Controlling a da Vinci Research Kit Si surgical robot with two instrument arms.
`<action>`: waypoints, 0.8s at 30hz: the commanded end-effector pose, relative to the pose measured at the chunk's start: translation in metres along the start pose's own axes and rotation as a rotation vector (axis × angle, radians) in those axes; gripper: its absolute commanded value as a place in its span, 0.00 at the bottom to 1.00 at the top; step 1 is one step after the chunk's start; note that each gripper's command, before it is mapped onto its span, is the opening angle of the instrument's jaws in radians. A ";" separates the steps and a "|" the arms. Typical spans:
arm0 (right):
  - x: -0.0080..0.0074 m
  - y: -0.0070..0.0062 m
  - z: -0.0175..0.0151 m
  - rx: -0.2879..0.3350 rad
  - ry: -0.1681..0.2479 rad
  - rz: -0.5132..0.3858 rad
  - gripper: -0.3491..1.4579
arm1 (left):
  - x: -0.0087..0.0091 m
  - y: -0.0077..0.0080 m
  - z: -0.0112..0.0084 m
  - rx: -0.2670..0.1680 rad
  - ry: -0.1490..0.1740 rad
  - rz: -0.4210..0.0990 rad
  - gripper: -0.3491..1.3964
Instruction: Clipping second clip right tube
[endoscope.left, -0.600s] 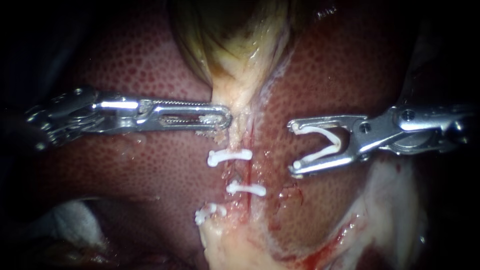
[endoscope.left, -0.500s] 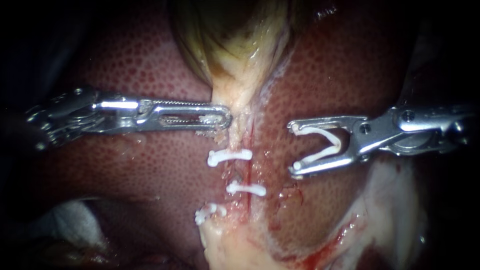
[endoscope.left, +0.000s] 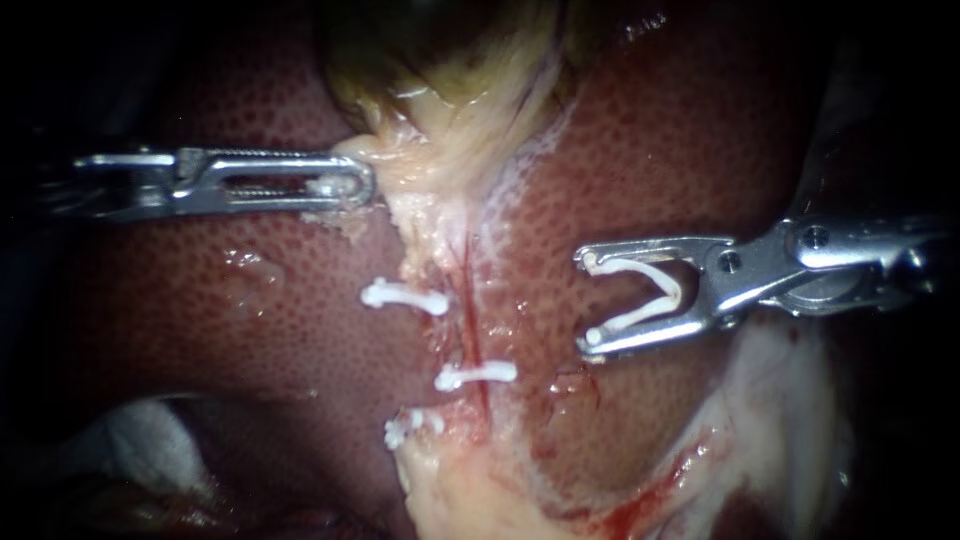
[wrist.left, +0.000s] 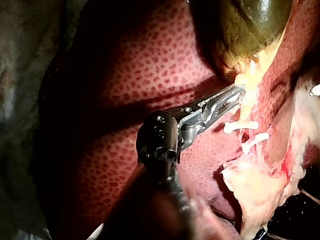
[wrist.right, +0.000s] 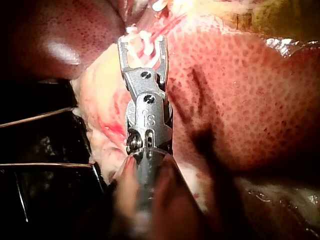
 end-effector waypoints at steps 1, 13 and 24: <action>-0.0001 0.0000 0.0003 -0.001 -0.001 -0.001 0.47 | 0.0000 0.0001 0.0001 0.002 0.002 0.002 0.00; -0.0048 0.0014 0.0071 -0.032 -0.025 0.095 0.47 | -0.0002 0.0006 0.0000 0.005 0.004 0.008 0.00; -0.0121 0.0033 0.0147 0.006 -0.104 0.187 0.47 | -0.0004 0.0013 0.0001 0.006 0.005 0.013 0.00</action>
